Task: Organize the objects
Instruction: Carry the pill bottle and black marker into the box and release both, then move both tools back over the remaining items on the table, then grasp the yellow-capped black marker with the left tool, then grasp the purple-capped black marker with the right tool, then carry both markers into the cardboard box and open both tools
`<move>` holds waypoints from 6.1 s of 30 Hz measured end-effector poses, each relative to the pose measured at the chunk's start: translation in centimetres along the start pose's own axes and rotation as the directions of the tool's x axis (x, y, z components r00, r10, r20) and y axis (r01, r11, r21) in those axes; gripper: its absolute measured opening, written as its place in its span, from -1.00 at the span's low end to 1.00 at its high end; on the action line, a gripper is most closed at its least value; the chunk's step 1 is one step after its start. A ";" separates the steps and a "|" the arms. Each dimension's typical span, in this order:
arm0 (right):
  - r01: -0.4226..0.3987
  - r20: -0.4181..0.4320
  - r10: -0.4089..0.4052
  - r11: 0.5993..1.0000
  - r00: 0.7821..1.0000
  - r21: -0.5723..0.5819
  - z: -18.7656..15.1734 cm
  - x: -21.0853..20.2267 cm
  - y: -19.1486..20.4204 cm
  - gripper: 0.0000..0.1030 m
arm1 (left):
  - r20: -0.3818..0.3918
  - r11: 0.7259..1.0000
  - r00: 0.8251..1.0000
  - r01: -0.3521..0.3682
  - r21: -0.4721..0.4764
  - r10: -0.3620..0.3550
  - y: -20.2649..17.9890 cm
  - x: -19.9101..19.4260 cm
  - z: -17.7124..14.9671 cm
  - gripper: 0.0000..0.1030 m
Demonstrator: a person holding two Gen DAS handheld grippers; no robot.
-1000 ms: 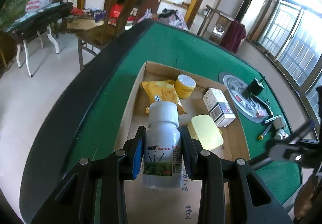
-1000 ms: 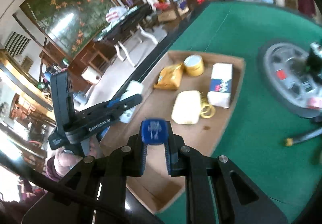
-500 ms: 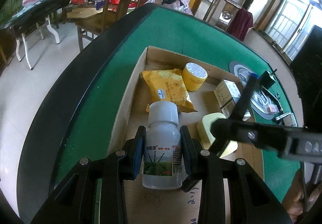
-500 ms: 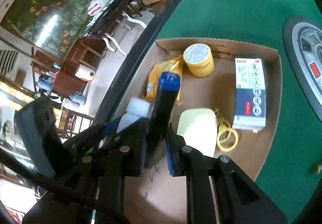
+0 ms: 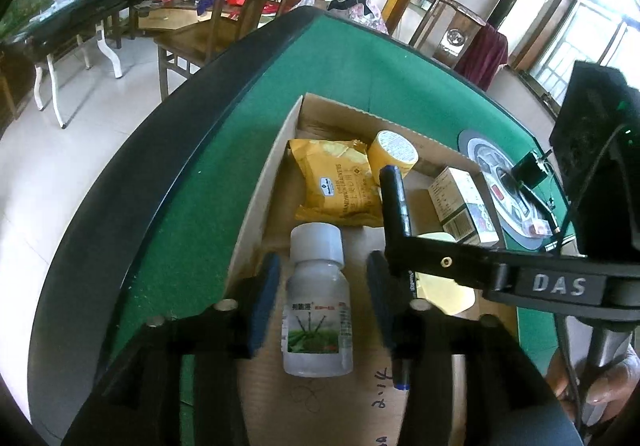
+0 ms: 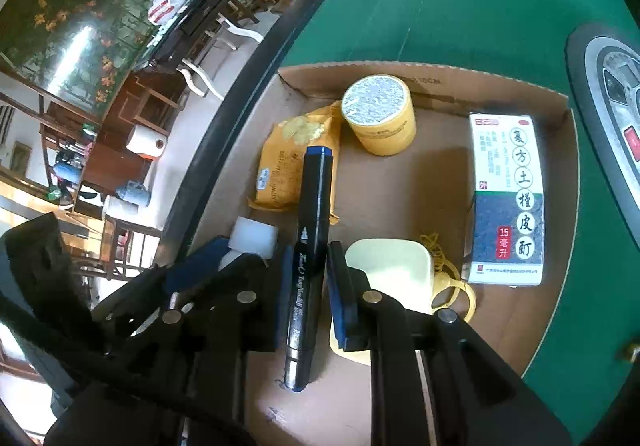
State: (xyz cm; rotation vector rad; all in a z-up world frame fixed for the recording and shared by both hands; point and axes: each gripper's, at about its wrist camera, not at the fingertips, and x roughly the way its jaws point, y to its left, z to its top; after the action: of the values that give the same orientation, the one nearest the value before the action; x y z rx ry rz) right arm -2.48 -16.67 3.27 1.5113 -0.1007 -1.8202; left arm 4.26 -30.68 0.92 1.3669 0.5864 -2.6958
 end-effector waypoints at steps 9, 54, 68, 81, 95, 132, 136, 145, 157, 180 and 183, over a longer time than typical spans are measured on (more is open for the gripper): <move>-0.091 0.055 0.089 0.995 0.995 0.047 -0.5 -1.9 -1.2 -0.62 | 0.102 0.999 0.993 0.053 -0.011 -0.052 -0.6 -3.9 0.1 -0.01; 0.445 0.509 -0.525 0.850 0.683 0.281 -11.6 -24.1 -13.6 1.00 | 0.055 0.926 0.962 0.242 0.290 -0.268 -17.1 -6.8 -5.4 0.22; 0.183 0.553 -0.547 0.795 0.628 0.578 -17.6 -28.2 -28.2 1.00 | -0.060 0.799 0.996 0.088 0.595 -0.065 -30.8 3.6 -6.6 0.21; 0.096 0.605 -0.492 0.819 0.626 0.566 -18.3 -29.0 -27.3 1.00 | -0.114 0.778 0.993 0.097 0.620 -0.033 -34.0 9.0 -6.5 -0.58; 0.110 0.562 -0.492 0.809 0.665 0.578 -17.7 -27.6 -28.3 1.00 | -0.153 0.802 0.985 0.151 0.577 -0.076 -33.1 7.3 -8.2 -0.28; 0.099 0.474 -0.324 0.893 0.819 0.439 -11.1 -25.9 -23.0 1.00 | 0.094 0.920 0.961 0.218 0.325 -0.261 -20.3 -5.6 -7.1 -0.77; 0.105 0.385 -0.297 0.889 0.874 0.446 -6.7 -22.7 -22.4 1.00 | 0.106 0.930 0.953 0.245 0.275 -0.283 -17.1 -6.2 -6.6 -0.77; 0.302 0.188 -0.458 0.791 0.869 0.532 -2.3 -17.4 -23.4 0.07 | 0.140 0.944 0.946 0.261 0.203 -0.292 -11.4 -6.0 -5.4 -0.77; 0.333 0.232 -0.538 0.749 0.811 0.573 -2.7 -16.9 -23.9 -0.76 | 0.126 0.948 0.947 0.274 0.160 -0.295 -9.0 -5.0 -5.7 -0.77; -0.041 0.390 -0.089 0.949 0.916 0.312 -8.1 -17.1 -11.9 -0.76 | 0.026 0.990 0.992 0.124 0.072 -0.126 -6.8 -3.2 -5.6 -0.77; -0.078 0.360 -0.024 0.960 0.933 0.267 -7.8 -15.3 -9.7 -0.76 | -0.013 0.993 0.995 0.102 0.059 -0.102 -6.8 -1.9 -4.9 -0.77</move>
State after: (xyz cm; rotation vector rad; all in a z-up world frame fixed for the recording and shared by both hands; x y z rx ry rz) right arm -0.17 2.21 8.44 1.3281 -0.5748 -2.1108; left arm 7.65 -22.88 1.92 1.4028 0.5976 -2.8098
